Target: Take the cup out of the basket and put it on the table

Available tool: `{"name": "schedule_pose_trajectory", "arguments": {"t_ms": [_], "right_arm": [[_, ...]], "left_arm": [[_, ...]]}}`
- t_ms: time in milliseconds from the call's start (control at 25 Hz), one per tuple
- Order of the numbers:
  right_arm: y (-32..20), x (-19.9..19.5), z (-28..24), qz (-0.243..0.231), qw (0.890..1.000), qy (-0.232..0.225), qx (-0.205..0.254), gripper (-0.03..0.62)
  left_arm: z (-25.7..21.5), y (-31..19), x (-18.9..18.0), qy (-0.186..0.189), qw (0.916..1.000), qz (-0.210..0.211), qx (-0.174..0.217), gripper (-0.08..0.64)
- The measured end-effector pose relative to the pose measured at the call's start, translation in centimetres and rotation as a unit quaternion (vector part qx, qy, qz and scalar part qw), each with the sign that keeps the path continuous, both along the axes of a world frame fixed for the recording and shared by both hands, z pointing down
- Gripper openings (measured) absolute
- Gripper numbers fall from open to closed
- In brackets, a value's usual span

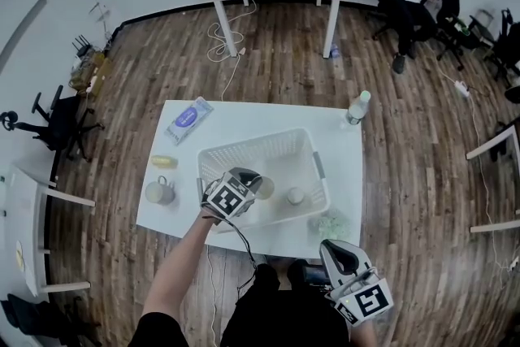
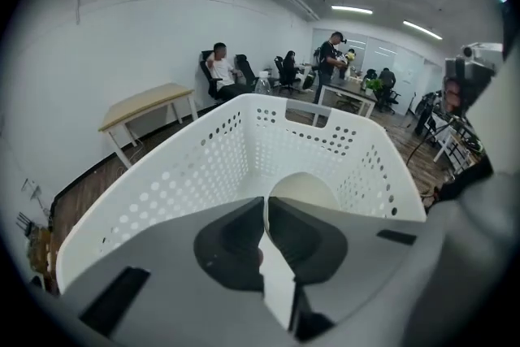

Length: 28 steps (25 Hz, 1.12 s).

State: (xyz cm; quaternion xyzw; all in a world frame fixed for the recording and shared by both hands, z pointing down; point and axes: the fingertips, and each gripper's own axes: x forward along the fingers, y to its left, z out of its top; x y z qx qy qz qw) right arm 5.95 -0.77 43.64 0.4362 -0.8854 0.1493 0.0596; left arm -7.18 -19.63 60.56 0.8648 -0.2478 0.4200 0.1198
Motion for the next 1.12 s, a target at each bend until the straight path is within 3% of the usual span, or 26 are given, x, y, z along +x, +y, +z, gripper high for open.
{"name": "schedule_pose_trajectory", "arguments": {"t_ms": [360, 600, 880, 1120], "right_arm": [[0.3, -2.2, -0.3, -0.029, 1.0, 0.0, 0.007, 0.025], [0.1, -4.2, -0.4, -0.057, 0.998, 0.005, 0.01, 0.025], [-0.2, -6.8, -0.7, -0.081, 0.997, 0.002, 0.015, 0.025], [-0.3, -8.6, -0.2, -0.095, 0.995, 0.0, 0.014, 0.025]], "left_arm": [[-7.7, 2.5, -4.4, 0.069, 0.9938, -0.079, 0.036, 0.025], [-13.4, 5.1, -8.8, 0.08, 0.9836, -0.135, 0.09, 0.025], [-15.9, 8.7, -15.3, 0.111, 0.959, -0.234, 0.114, 0.025], [-13.6, 11.3, -21.1, 0.118, 0.9369, -0.313, 0.103, 0.025]]}}
